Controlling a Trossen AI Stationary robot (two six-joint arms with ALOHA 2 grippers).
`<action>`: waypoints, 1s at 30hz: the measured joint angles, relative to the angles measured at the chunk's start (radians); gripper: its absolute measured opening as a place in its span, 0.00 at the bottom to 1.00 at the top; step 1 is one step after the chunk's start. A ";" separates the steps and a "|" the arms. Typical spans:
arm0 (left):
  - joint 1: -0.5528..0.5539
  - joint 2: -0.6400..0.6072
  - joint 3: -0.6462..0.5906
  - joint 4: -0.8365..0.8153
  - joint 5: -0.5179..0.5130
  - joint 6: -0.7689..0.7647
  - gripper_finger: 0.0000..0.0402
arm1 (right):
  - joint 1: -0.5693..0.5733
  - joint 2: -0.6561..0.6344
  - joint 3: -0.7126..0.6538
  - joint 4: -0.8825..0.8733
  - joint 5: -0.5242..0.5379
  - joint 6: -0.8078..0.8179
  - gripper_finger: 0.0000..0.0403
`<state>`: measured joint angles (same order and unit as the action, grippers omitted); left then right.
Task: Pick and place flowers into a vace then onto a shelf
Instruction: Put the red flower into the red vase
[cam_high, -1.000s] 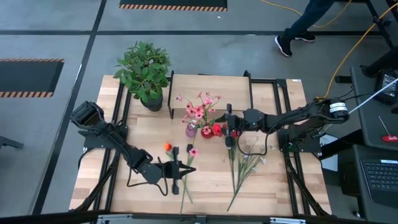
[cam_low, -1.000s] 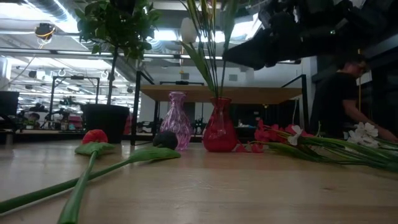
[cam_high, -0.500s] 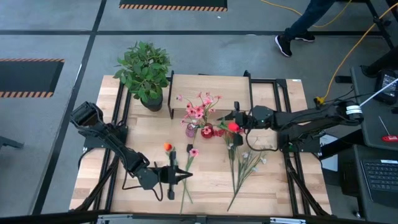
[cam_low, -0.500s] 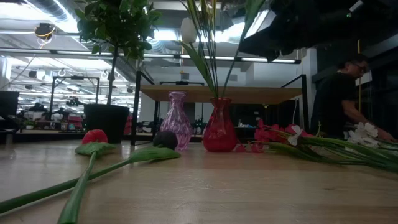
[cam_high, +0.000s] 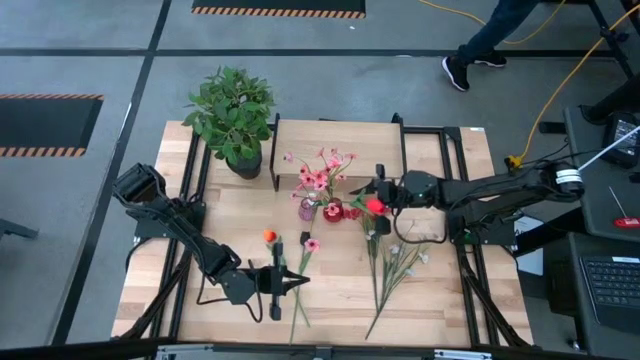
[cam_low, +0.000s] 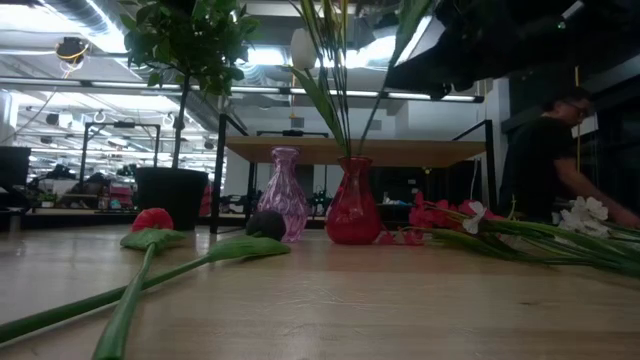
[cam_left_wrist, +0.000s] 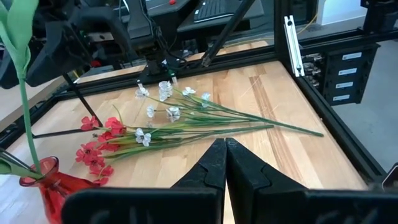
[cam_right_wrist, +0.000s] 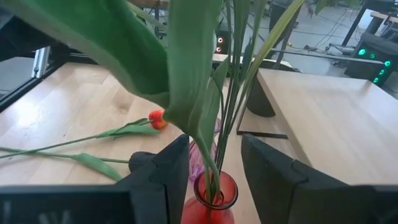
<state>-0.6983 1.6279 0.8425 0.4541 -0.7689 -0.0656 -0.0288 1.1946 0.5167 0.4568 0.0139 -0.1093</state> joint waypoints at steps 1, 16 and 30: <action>0.000 0.000 0.000 0.000 0.000 0.000 0.01 | 0.000 0.007 0.000 0.006 0.000 0.000 0.37; 0.042 0.000 0.000 -0.002 0.001 -0.004 0.00 | -0.018 0.159 0.000 0.127 0.000 -0.004 0.37; 0.044 0.000 0.000 -0.012 0.004 -0.008 0.01 | -0.029 0.178 0.000 0.104 -0.007 -0.027 0.37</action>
<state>-0.6542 1.6276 0.8425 0.4419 -0.7650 -0.0733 -0.0582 1.3727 0.5167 0.5607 0.0069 -0.1368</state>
